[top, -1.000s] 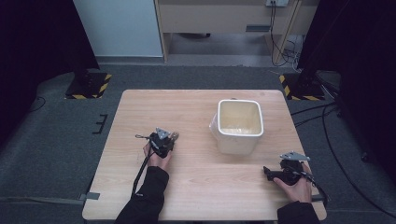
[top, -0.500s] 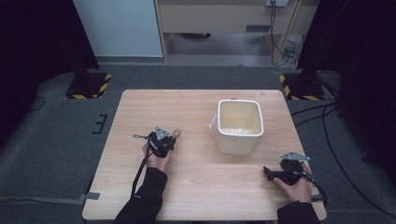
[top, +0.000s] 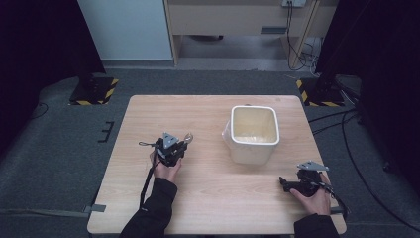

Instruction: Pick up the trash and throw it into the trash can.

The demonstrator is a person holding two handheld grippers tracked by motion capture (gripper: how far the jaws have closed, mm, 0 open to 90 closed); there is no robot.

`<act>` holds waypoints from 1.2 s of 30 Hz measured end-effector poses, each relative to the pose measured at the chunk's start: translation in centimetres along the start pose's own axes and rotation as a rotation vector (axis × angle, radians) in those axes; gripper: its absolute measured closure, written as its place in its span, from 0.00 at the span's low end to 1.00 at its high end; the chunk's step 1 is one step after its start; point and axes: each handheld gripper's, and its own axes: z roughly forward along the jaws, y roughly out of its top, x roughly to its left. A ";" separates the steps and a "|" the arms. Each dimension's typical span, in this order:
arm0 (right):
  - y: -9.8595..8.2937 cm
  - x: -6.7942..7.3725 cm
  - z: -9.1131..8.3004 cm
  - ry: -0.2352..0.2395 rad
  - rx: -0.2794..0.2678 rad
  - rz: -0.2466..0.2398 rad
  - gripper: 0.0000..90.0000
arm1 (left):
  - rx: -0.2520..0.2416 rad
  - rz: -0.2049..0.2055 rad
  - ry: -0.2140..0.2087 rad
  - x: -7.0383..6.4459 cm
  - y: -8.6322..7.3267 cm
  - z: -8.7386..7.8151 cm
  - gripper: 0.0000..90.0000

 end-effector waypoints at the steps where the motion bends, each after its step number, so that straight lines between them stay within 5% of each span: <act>1: 0.0 0.0 0.0 0.000 0.000 -0.001 0.00 | -0.008 0.003 -0.003 -0.1 0.2 -0.1 0.88; 36: 0.0 0.0 0.0 0.000 0.000 -0.002 0.00 | -0.188 0.077 -0.080 -3.1 5.1 -4.2 0.88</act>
